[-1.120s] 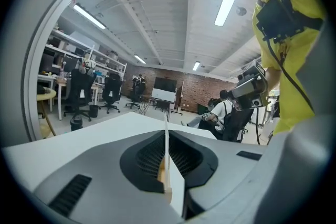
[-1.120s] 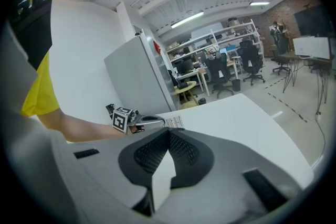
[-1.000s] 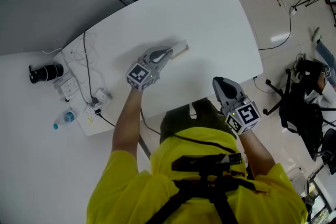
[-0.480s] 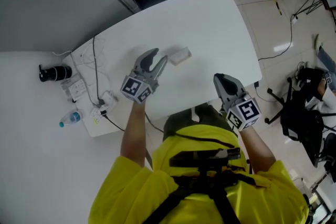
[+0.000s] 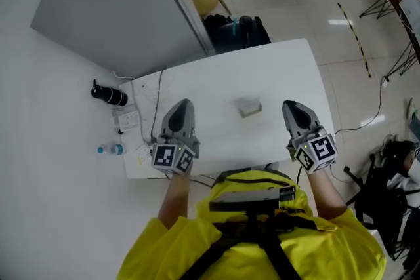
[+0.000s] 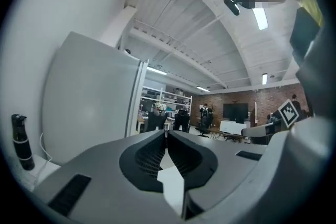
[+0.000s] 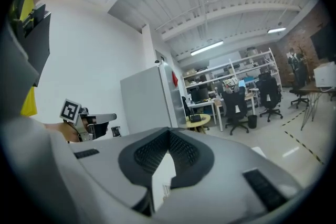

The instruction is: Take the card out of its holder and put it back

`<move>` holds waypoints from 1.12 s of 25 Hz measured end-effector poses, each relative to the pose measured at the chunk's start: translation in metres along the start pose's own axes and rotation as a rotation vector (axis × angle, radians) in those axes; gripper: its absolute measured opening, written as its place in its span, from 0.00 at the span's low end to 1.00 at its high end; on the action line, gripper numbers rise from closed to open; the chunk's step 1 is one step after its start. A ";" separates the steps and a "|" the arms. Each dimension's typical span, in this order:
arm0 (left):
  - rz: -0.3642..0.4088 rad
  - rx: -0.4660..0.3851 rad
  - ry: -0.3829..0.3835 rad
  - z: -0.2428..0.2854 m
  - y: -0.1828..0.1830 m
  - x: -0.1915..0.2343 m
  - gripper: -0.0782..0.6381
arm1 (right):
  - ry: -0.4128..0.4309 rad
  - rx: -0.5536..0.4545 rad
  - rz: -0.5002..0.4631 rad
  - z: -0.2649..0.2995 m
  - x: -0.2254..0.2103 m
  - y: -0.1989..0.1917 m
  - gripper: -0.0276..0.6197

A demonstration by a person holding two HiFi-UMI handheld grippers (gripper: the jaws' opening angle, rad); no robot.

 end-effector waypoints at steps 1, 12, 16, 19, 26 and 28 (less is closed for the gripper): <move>-0.018 -0.011 0.015 -0.006 0.006 -0.003 0.12 | 0.010 -0.013 -0.001 0.003 0.003 0.006 0.05; 0.048 -0.153 0.090 -0.042 0.050 -0.043 0.12 | 0.112 -0.107 -0.008 0.015 0.033 0.054 0.05; 0.092 -0.180 0.099 -0.039 0.059 -0.050 0.12 | 0.131 -0.140 -0.011 0.016 0.041 0.065 0.05; 0.105 -0.162 0.085 -0.036 0.059 -0.052 0.12 | 0.141 -0.158 -0.013 0.012 0.046 0.066 0.05; 0.082 -0.141 0.061 -0.037 0.050 -0.049 0.12 | 0.152 -0.163 -0.039 0.002 0.054 0.062 0.05; 0.075 -0.136 0.060 -0.038 0.047 -0.049 0.12 | 0.145 -0.161 -0.038 0.000 0.055 0.060 0.05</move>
Point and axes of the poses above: the fingertips, and each gripper's own axes: z forward along the fingers, x to its left, y out of its top, the point moved 5 cm from there along -z, backward along the fingers, and after that the axes turned 14 degrees about -y, right-handed, at the moved point
